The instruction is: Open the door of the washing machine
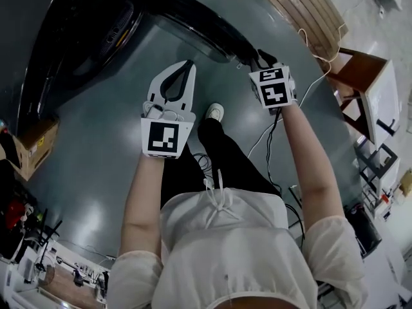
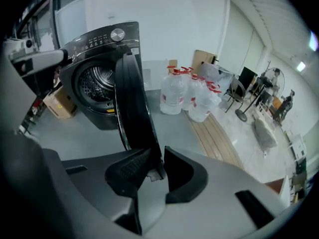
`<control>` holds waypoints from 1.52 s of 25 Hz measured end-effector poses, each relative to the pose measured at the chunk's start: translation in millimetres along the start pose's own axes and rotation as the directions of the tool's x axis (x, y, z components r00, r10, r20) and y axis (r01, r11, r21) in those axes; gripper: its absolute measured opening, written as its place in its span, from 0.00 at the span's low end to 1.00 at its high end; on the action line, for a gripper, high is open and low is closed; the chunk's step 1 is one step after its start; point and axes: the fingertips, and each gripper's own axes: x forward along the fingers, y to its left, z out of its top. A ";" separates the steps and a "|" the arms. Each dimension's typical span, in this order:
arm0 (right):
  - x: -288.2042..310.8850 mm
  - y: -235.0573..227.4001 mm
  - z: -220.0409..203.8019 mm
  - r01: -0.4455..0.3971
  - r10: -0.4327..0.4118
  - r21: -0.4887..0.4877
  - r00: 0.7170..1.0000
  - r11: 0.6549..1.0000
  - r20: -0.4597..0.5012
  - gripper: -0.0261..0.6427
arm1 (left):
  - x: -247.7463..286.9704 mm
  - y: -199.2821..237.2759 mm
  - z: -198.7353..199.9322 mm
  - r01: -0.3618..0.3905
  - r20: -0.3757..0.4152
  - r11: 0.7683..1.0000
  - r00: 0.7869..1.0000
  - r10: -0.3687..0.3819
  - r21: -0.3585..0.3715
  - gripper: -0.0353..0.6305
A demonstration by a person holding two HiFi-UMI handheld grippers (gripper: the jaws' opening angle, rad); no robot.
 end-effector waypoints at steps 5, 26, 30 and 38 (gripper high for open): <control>-30.6 -5.5 31.9 0.044 -0.042 -0.046 0.998 0.998 0.049 0.06 | -26.7 22.9 13.6 -0.094 0.019 0.996 0.995 0.094 -0.005 0.09; -143.1 155.2 215.2 -0.141 0.193 -0.172 0.918 0.975 0.347 0.05 | -177.2 108.6 82.2 -0.331 0.125 0.943 0.934 0.334 -0.045 0.09; -164.4 202.6 259.6 -0.172 0.249 -0.215 0.877 0.961 0.410 0.05 | -226.9 144.1 92.2 -0.414 0.143 0.909 0.898 0.417 -0.051 0.09; -205.3 306.9 328.5 -0.243 0.385 -0.332 0.790 0.912 0.477 0.05 | -337.3 203.4 105.9 -0.568 0.166 0.815 0.798 0.580 -0.117 0.09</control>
